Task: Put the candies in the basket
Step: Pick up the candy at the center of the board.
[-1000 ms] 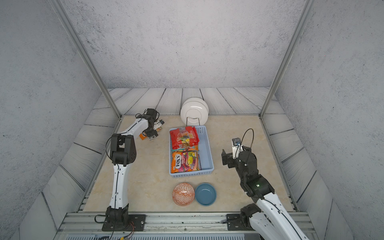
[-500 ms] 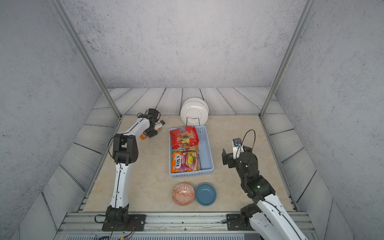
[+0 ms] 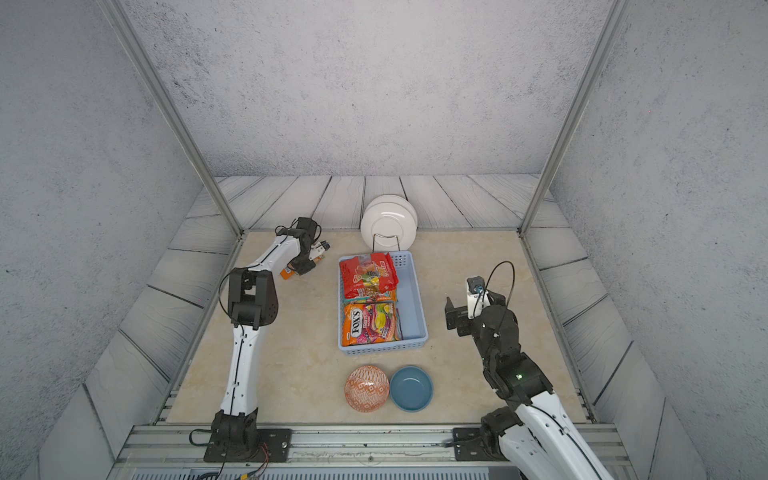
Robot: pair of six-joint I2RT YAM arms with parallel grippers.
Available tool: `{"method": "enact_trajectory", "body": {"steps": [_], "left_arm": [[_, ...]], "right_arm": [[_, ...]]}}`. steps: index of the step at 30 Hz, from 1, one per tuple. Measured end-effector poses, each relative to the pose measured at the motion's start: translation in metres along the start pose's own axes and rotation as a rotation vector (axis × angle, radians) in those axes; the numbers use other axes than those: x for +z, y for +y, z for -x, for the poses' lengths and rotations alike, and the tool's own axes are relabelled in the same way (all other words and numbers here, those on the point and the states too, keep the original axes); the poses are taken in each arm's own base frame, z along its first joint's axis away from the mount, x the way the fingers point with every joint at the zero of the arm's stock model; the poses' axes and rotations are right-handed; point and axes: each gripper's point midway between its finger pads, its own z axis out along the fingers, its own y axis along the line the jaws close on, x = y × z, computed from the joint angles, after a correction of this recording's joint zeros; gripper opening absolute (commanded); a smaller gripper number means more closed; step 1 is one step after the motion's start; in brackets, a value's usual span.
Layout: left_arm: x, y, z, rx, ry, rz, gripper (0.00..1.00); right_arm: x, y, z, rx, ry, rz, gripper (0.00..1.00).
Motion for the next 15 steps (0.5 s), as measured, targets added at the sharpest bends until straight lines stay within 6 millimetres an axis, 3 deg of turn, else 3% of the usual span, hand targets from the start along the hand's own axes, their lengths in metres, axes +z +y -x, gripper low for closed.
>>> {"method": "enact_trajectory", "body": {"steps": [3,15], "left_arm": [[0.0004,0.0011,0.0002,0.002,-0.002,0.003,0.00],[-0.0093,-0.0029,-0.0028,-0.008,-0.021,-0.025,0.00]], "right_arm": [[0.0001,0.0000,0.0000,0.000,0.000,0.000,0.99],[0.0025,0.0010,-0.0026,-0.003,0.007,0.001,0.99]]}}
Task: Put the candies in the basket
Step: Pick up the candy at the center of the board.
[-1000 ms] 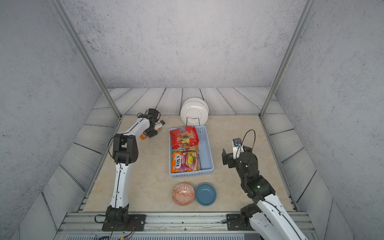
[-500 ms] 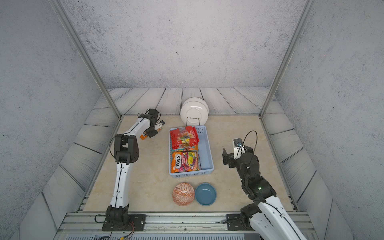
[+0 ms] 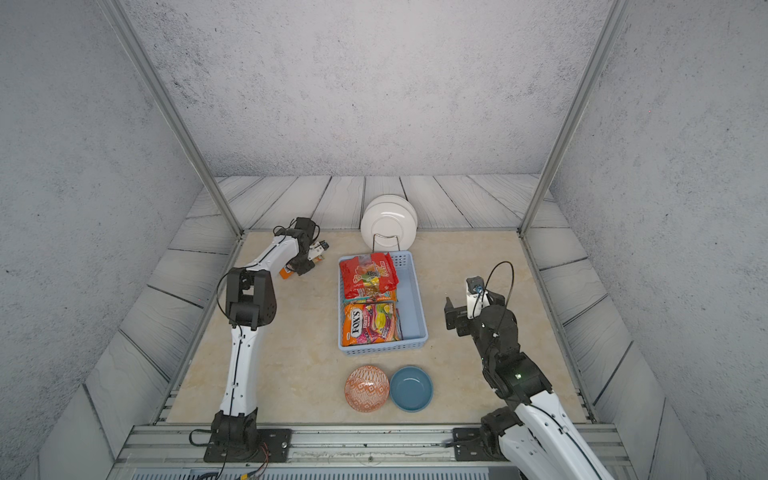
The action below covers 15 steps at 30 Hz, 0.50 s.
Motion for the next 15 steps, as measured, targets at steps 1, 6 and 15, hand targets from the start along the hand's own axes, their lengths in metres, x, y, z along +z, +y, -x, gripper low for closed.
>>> {"method": "enact_trajectory", "body": {"steps": [1,6,15], "left_arm": [[-0.004,-0.002,-0.002,0.000,-0.002,-0.014,0.00],[-0.036,-0.007,-0.011,-0.011,-0.022,-0.055,0.00],[-0.120,-0.010,-0.027,-0.057,-0.108,-0.103,0.00]], "right_arm": [[0.000,0.000,0.000,0.000,0.001,0.000,0.99],[0.001,0.000,0.000,0.000,0.001,0.000,0.99],[0.004,0.000,-0.004,-0.004,0.015,-0.004,0.99]]}}
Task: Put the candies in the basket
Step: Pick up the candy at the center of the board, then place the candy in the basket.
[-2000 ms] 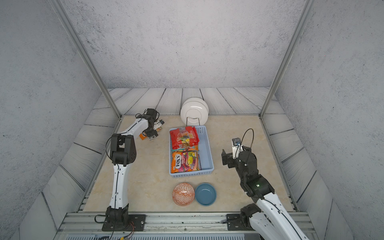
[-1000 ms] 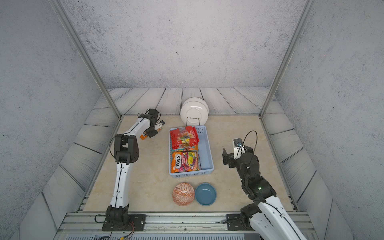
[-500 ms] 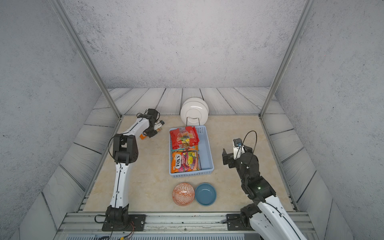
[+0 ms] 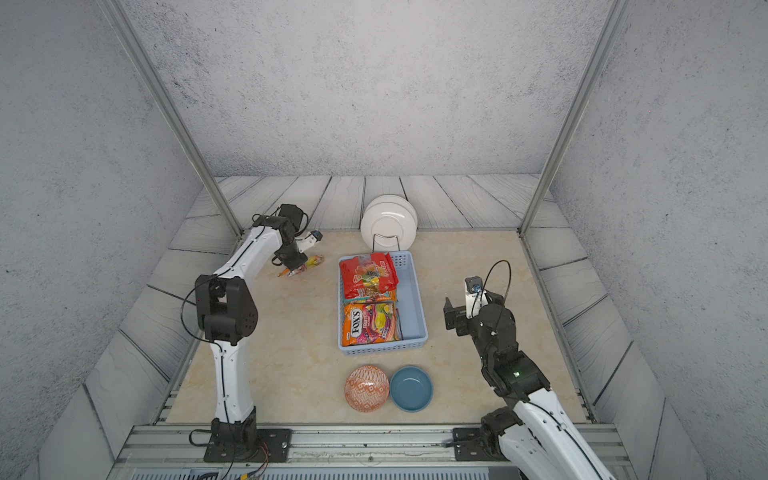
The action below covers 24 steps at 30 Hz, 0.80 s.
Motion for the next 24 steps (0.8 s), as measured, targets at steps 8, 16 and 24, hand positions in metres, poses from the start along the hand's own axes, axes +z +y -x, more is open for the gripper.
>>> {"method": "enact_trajectory", "body": {"steps": [8,16,24], "left_arm": [[-0.070,-0.020,-0.009,0.005,-0.075,-0.030,0.00],[-0.123,-0.048,-0.020,0.019,-0.117,-0.080,0.00],[-0.177,-0.106,-0.006,0.071,-0.246,-0.194,0.00]], "right_arm": [[0.001,-0.003,0.000,-0.004,0.000,-0.016,0.99],[0.000,-0.005,0.000,-0.010,-0.001,-0.027,0.99],[-0.001,-0.007,0.001,-0.015,-0.008,-0.038,0.99]]}}
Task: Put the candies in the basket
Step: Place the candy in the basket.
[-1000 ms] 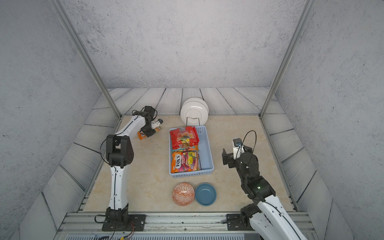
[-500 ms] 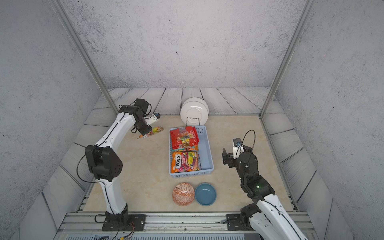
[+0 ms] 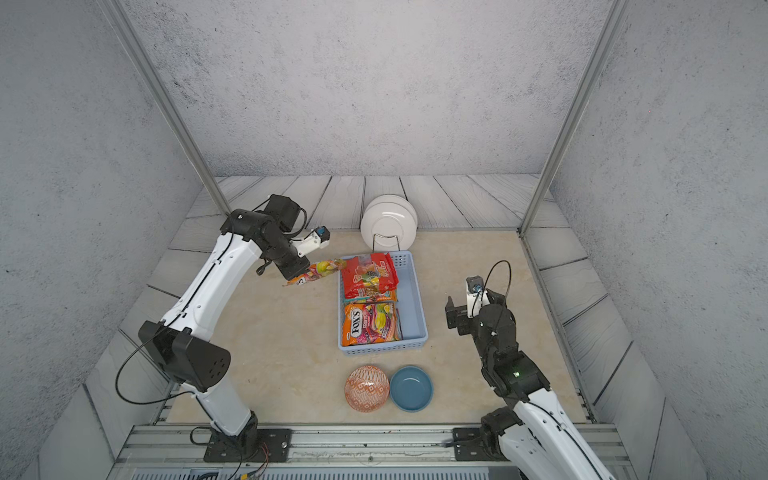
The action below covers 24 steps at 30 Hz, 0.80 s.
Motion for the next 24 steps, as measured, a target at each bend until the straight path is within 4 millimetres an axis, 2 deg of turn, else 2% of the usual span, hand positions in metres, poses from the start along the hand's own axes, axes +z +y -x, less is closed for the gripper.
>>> {"method": "enact_trajectory", "body": {"steps": [3,9,19,24], "left_arm": [[-0.009,-0.020,0.010,0.000,-0.047,-0.046,0.00],[-0.007,-0.060,0.030,0.042,-0.075,-0.136,0.00],[0.020,-0.119,0.047,0.118,-0.024,-0.215,0.00],[0.033,-0.132,0.053,0.124,-0.006,-0.197,0.00]], "right_arm": [[-0.001,-0.001,0.001,0.001,-0.003,-0.003,0.99],[-0.001,-0.001,0.001,-0.002,-0.005,-0.004,0.99],[-0.001,-0.002,0.000,-0.003,-0.003,-0.008,0.99],[-0.001,-0.002,0.001,-0.002,-0.007,-0.008,0.99]]}}
